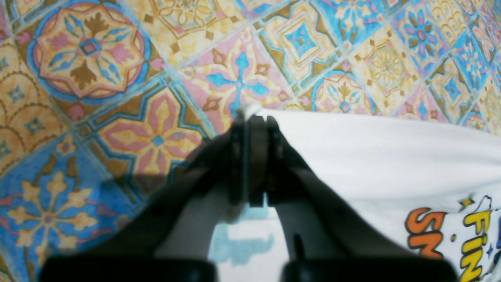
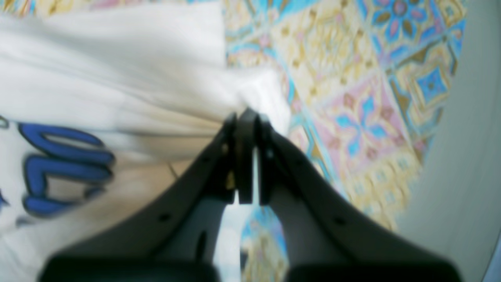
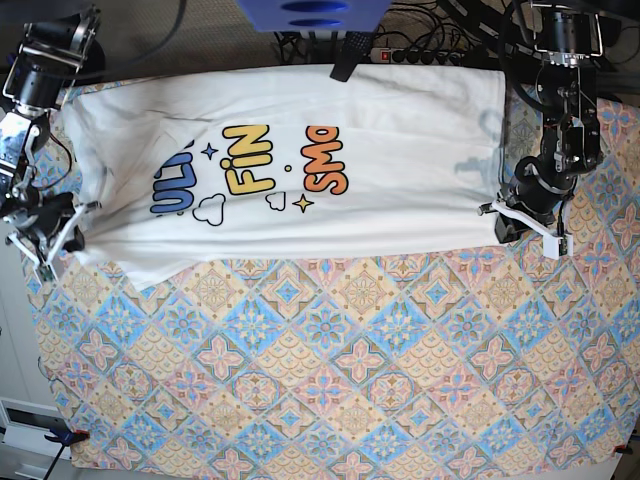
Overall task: Fold the T-shirt properly
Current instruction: 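Lift the hem with both grippers and fold it over toward the collar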
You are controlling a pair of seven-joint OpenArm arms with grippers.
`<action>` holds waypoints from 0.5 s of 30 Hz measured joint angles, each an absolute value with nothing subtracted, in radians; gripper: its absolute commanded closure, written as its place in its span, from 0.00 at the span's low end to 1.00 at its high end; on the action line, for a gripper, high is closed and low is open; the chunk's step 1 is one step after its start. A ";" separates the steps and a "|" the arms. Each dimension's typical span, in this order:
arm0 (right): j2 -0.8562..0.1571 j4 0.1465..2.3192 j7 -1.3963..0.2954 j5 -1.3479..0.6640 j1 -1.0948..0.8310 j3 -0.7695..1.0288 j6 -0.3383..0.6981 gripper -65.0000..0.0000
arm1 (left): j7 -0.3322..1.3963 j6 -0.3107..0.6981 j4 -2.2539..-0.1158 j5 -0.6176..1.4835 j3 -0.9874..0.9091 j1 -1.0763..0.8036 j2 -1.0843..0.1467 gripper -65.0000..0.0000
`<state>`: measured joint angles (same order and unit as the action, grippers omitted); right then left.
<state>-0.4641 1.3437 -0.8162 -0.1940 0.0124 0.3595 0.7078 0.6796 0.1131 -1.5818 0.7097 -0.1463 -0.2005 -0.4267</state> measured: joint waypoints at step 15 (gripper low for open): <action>-0.431 1.578 -0.862 -0.173 -0.349 0.467 0.699 0.99 | 0.680 0.117 -1.687 0.707 -0.141 -0.416 -0.479 1.00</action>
